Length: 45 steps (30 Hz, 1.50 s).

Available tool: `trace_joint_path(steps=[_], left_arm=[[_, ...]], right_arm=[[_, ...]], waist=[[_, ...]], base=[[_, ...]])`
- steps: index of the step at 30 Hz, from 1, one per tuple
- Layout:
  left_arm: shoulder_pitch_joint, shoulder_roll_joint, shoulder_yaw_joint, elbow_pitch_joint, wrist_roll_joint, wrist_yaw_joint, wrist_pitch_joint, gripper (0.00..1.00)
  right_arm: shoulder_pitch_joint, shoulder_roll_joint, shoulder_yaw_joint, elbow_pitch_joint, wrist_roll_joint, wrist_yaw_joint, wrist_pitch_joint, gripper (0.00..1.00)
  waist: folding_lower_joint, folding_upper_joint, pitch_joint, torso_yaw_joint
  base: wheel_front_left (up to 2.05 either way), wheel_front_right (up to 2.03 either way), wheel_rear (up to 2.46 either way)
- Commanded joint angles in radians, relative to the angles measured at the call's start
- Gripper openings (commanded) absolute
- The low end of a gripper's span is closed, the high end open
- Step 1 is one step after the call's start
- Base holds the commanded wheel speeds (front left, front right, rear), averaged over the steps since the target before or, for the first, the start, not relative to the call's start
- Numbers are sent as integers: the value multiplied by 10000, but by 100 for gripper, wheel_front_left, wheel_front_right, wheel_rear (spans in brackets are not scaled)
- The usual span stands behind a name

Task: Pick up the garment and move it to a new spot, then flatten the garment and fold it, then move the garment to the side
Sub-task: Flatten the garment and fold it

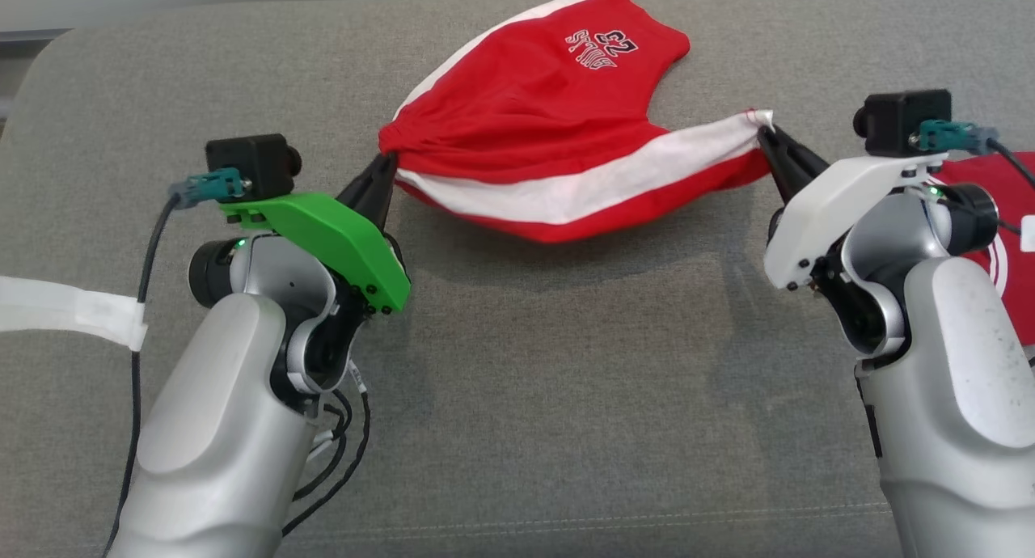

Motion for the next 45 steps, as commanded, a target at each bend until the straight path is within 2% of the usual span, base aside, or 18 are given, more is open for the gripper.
trace_joint_path(steps=[1, 5, 10, 14, 18, 21, 24, 27, 32, 36, 39, 45], left_arm=[[-216, -126, 357, -166, -255, 21, -364, 0], [-572, -307, 821, -292, -613, 97, -638, 0], [-1519, -425, 1227, -53, -808, 280, -679, 0], [-2689, -492, 1496, 475, -893, 359, -658, 0], [-4180, -483, 1845, 1146, -764, 421, -1037, 0], [-5308, -550, 1929, 1678, -593, 329, -1477, 0], [-6408, -615, 2035, 2161, -508, 151, -2003, 0], [-7528, -830, 2132, 2353, -662, -493, -2679, 0], [-8883, -937, 2275, 2837, -472, -1161, -4173, 0], [-9663, -983, 2409, 3076, -183, -1518, -5050, 0], [-9914, -1027, 2532, 2977, -106, -1737, -5226, 0], [-9868, -1164, 3661, 1652, 280, -2094, -5315, 0]], right_arm=[[-280, -114, 107, -405, 385, -1, -173, 0], [-866, -311, 356, -809, 842, -1, -292, 0], [-2148, -391, 814, -457, 1555, -1, -261, 0], [-3631, -210, 1074, 568, 2330, 1, -459, 0], [-5475, -178, 1191, 2055, 2086, -1, -1289, 0], [-6912, -67, 912, 3305, 1876, 1, -2114, 0], [-8263, 20, 678, 4406, 1472, -1, -2846, 0], [-9674, 87, 151, 5190, 1068, 1, -3477, 0], [-11398, 167, -1029, 6123, 123, 1, -4856, 0], [-12505, 188, -1778, 6352, -754, -1, -6055, 0], [-12863, 214, -2043, 6319, -1060, -2, -6592, 0], [-13315, 222, -2145, 5308, -1295, -10, -7175, 0]], waist=[[0, 0, -131, -140], [0, 0, -41, -352], [0, 0, 679, -640], [0, 0, 1622, -873], [0, 0, 2699, -1074], [0, 0, 3413, -1099], [0, 0, 4007, -1098], [0, 0, 4760, -1057], [0, 0, 5524, -932], [0, 0, 5882, -886], [0, 0, 5992, -898], [0, 0, 6276, -950]], base=[[0, 0, 0], [0, 0, 0], [0, 0, 0], [0, 0, 0], [0, 0, 0], [0, 0, 0], [0, 0, 0], [0, 0, 0], [0, 0, 0], [0, 0, 0], [0, 0, 0], [0, 0, 0]])
